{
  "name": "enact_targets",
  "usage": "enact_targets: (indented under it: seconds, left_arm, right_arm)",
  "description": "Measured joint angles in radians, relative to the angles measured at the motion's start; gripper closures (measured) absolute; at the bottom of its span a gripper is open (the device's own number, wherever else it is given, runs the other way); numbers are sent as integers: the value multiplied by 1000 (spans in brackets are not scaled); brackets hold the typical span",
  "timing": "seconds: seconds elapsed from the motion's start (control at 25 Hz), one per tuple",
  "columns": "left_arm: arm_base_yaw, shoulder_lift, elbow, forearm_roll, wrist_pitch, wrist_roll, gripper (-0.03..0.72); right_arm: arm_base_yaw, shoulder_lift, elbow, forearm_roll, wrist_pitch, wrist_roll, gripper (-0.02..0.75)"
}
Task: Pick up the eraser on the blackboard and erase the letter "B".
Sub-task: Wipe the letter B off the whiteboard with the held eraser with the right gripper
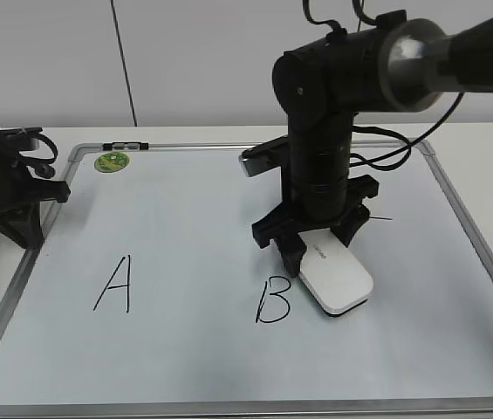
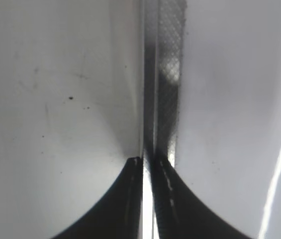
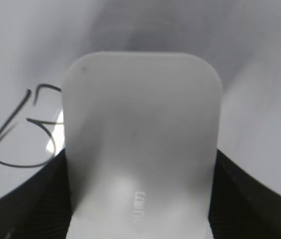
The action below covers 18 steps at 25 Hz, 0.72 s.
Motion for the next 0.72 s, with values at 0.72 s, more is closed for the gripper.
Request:
enact_targets:
  seconds: [0.72]
  left_arm:
    - [0,0,0,-1,0,0,608]
  right_arm:
    - [18,102,-71,51,22,-27,217]
